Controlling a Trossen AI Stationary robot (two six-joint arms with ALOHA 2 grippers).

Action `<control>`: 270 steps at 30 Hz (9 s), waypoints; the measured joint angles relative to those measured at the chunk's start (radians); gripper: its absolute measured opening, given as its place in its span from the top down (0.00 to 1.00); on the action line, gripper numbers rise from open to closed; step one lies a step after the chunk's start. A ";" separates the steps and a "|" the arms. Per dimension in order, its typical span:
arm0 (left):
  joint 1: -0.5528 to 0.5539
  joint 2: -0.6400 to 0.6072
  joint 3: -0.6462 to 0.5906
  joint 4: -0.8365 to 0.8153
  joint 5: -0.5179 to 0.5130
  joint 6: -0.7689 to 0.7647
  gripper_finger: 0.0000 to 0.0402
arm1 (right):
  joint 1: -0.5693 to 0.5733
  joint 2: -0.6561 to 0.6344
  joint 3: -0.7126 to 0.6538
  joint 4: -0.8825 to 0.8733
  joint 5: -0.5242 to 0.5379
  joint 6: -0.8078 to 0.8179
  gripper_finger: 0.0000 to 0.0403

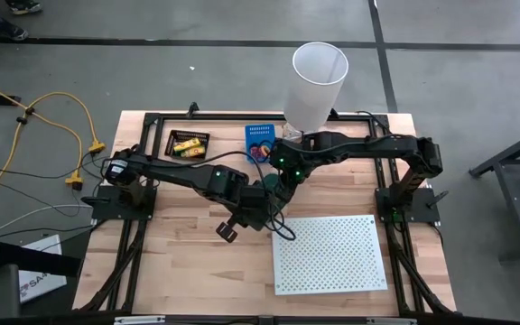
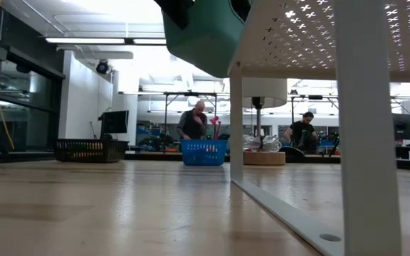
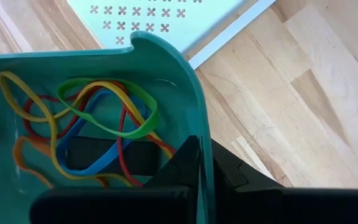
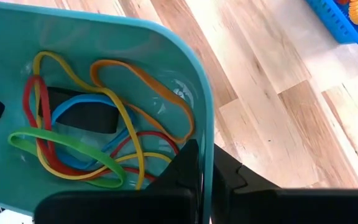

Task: Pick & Place Office Desk Supplies
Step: Put the green bin with the rubber bands on the shelf, then put the black bin with the crayon boxes on the shelf

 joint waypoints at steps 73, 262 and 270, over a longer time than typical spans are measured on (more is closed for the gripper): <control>0.002 -0.077 0.000 0.069 0.110 -0.008 0.61 | 0.000 0.000 0.000 0.010 -0.028 0.008 0.99; -0.010 -0.272 0.000 0.122 -0.121 -0.345 0.61 | 0.873 -0.657 -0.524 -0.259 0.282 0.342 0.68; -0.010 -0.272 0.000 0.122 -0.121 -0.345 0.61 | 0.846 -0.658 -0.470 -0.260 0.281 0.308 0.68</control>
